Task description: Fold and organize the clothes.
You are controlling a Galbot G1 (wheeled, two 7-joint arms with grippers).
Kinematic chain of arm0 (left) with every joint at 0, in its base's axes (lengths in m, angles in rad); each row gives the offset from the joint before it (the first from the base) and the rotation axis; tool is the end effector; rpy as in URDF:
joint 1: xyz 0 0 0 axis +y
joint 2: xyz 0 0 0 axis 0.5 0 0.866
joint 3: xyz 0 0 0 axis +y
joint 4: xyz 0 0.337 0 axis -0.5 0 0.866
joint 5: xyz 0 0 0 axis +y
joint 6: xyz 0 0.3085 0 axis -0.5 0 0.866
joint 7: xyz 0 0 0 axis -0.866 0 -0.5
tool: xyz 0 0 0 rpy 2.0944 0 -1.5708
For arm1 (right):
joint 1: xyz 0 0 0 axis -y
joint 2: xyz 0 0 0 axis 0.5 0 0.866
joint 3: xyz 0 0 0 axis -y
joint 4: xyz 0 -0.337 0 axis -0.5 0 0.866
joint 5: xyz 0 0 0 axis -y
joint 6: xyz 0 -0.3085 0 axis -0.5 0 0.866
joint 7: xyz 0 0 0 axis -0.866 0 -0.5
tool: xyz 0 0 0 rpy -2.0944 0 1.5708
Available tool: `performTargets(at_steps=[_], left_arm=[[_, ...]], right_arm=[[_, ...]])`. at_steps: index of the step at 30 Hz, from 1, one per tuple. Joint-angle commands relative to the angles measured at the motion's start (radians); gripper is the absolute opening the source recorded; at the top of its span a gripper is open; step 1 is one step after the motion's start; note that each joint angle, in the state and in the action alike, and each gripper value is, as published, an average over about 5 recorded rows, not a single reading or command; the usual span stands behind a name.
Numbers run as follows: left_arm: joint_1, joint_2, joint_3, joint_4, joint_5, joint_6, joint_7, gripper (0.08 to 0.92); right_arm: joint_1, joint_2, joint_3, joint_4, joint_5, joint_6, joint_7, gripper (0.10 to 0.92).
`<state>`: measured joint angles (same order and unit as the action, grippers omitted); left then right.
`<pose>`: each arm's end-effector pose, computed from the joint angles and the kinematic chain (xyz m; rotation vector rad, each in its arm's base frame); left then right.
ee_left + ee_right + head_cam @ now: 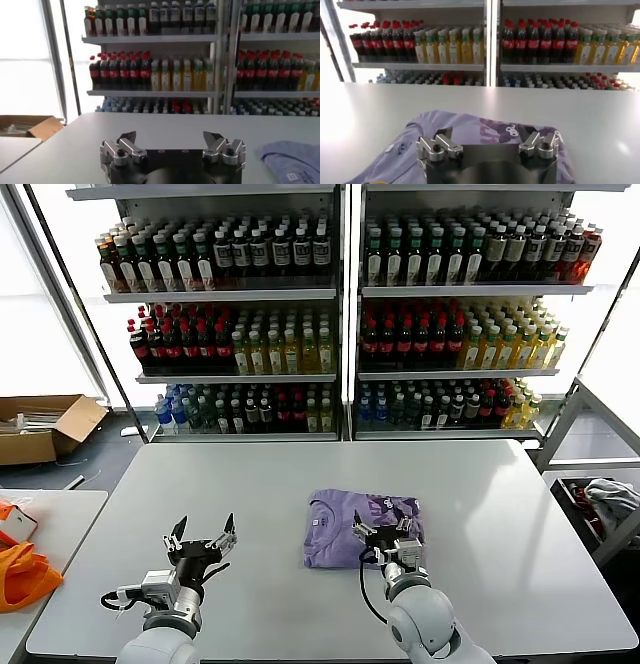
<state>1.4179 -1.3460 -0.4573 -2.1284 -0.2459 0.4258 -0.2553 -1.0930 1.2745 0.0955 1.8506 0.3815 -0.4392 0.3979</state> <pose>0.1807 0.0218 -0.2561 0.0891 -2.8716 -0.0012 0.2568 0.0442 -0.2888 0.1694 -2.7827 0.0374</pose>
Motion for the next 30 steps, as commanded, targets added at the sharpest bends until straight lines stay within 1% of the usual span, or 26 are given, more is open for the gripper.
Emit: performTargets(at_steps=[1, 8, 17, 21, 24, 27, 30], left_arm=[[0.001, -0.001, 0.006, -0.001, 0.001, 0.003, 0.001, 0.823], [0.005, 0.001, 0.004, 0.001, 0.001, 0.003, 0.001, 0.823], [0.013, 0.002, 0.003, -0.002, 0.000, 0.003, 0.001, 0.823], [0.013, 0.001, 0.005, -0.004, 0.000, 0.005, 0.001, 0.823], [0.011, 0.001, 0.005, -0.004, 0.000, 0.008, 0.002, 0.822], [0.009, -0.002, 0.007, -0.001, 0.000, 0.008, 0.002, 0.823], [0.007, -0.007, 0.013, 0.002, 0.001, 0.008, 0.002, 0.823]], right_arm=[[-0.035, -0.003, 0.026, 0.038, 0.063, -0.054, 0.078, 0.823], [-0.026, 0.016, 0.017, 0.004, 0.074, -0.065, 0.089, 0.823], [-0.026, 0.037, 0.043, -0.058, 0.165, -0.041, 0.073, 0.823], [-0.024, 0.045, 0.055, -0.063, 0.199, -0.036, 0.068, 0.823], [-0.029, 0.040, 0.067, -0.022, 0.205, -0.040, 0.069, 0.823], [-0.038, 0.029, 0.071, 0.062, 0.201, -0.048, 0.072, 0.823], [-0.045, 0.017, 0.045, 0.141, 0.167, -0.053, 0.072, 0.823]])
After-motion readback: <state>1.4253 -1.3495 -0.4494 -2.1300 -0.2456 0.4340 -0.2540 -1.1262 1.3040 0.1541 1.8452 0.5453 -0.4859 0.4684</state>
